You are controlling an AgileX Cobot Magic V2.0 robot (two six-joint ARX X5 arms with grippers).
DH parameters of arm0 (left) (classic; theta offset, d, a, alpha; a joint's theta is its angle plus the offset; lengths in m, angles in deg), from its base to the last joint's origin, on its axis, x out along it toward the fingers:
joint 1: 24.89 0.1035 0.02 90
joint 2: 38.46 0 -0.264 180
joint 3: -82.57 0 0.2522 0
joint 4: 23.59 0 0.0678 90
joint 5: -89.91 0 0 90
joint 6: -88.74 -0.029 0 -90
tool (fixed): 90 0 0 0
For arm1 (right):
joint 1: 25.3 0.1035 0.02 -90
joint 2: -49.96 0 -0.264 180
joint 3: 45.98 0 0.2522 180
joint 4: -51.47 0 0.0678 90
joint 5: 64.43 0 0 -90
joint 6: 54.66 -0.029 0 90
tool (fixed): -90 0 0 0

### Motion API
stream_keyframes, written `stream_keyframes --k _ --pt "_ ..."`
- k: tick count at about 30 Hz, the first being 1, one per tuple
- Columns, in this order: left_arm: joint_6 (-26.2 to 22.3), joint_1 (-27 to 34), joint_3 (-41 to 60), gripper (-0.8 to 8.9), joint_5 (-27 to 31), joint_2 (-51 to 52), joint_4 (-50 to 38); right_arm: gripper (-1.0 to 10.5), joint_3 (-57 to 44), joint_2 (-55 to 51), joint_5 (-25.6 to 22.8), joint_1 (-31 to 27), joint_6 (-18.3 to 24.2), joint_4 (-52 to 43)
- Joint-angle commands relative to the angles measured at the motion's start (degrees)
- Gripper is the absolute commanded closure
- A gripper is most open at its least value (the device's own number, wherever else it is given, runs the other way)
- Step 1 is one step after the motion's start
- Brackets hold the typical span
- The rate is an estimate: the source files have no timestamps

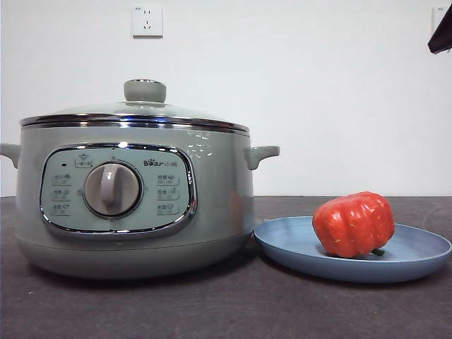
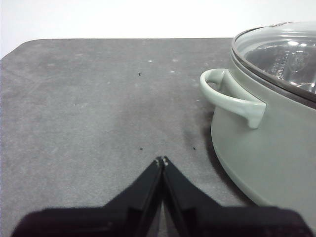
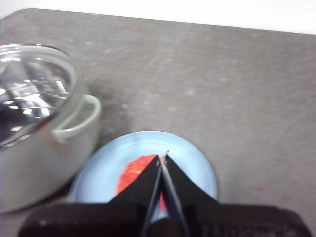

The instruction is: Take the pumpkin out from the steamer,put the pumpkin in the blue plate,close the lid

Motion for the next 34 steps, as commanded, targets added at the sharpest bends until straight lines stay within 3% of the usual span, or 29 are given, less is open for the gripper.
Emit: stream_keyframes --k 1,9,12,16,23,28,34 --pt "-0.1 0.2 1.0 8.17 0.1 0.2 -0.2 9.6 -0.6 -0.2 -4.9 0.0 4.0 -0.1" --pt "-0.1 0.2 1.0 8.17 0.1 0.2 -0.2 9.6 -0.7 -7.5 -7.4 -3.3 3.9 4.8" --pt "-0.1 0.2 1.0 8.17 0.1 0.2 -0.2 9.6 -1.4 -11.0 -2.9 -8.8 3.9 5.6" --pt "-0.1 0.2 1.0 8.17 0.1 0.2 -0.2 9.6 -5.1 -16.5 7.3 -17.9 4.8 4.8" --pt "-0.1 0.2 1.0 8.17 0.1 0.2 -0.2 9.6 -17.9 -25.7 17.7 -28.7 5.1 -2.9" --pt "-0.1 0.2 1.0 8.17 0.1 0.2 -0.2 9.6 -26.3 -29.9 21.7 -31.2 5.4 -10.1" --pt "-0.1 0.2 1.0 8.17 0.1 0.2 -0.2 9.6 -30.8 -32.1 21.8 -31.5 5.9 -11.6"
